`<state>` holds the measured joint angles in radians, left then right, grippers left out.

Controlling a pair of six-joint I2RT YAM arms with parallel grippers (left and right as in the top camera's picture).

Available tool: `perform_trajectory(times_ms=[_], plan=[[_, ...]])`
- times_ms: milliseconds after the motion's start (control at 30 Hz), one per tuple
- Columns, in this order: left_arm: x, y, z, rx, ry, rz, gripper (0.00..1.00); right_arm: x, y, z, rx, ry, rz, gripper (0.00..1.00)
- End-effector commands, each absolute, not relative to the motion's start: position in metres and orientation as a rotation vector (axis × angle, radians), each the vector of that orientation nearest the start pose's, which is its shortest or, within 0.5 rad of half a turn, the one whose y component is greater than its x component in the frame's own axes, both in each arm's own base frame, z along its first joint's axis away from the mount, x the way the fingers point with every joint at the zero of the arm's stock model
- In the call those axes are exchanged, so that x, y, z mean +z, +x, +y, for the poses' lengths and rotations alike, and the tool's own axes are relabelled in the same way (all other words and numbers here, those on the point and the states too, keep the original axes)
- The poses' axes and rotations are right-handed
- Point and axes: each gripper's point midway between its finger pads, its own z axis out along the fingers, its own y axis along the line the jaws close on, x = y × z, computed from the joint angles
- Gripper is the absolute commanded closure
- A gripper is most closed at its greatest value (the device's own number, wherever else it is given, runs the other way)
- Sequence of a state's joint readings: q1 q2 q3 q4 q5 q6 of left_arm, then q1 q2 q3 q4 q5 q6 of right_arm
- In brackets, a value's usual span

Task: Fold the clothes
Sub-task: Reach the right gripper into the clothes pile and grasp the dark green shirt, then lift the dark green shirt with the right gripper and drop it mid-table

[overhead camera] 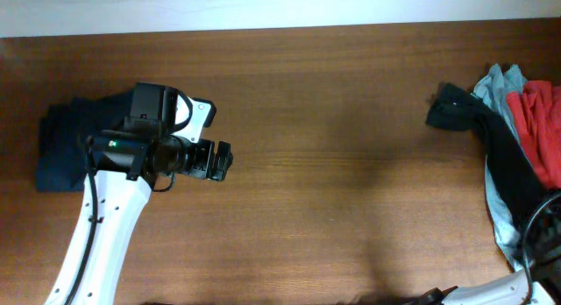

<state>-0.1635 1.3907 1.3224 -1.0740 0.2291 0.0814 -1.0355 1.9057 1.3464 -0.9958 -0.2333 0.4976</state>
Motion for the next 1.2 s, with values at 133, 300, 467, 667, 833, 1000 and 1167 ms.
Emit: perform_trajectory(times_ms=[133,300,467,667,833,1000,1167], plan=[[0.2,0.317,-0.083,-0.259,0.374,2.67,0.01,0.182,0.313,-0.208,0.738,1.433,2.155,0.96],[0.2,0.316,-0.082,-0.255,0.373,2.675,0.01,0.22,0.344,-0.135,0.686,1.112,2.276,0.96],[0.2,0.317,-0.077,-0.212,0.362,2.677,0.0,0.216,0.366,-0.059,0.63,0.855,2.447,0.96],[0.228,0.322,-0.053,-0.046,0.223,2.648,0.01,0.209,0.394,0.049,0.65,0.419,2.55,0.96],[0.281,0.319,-0.024,0.136,0.093,2.536,0.01,0.224,0.397,0.153,0.724,0.012,2.491,0.96],[0.333,0.306,-0.007,0.211,0.032,2.386,0.01,0.231,0.387,0.231,0.696,-0.212,2.404,0.95],[0.355,0.291,-0.003,0.21,0.011,2.31,0.01,0.214,0.372,0.29,0.709,-0.358,2.392,0.95]])
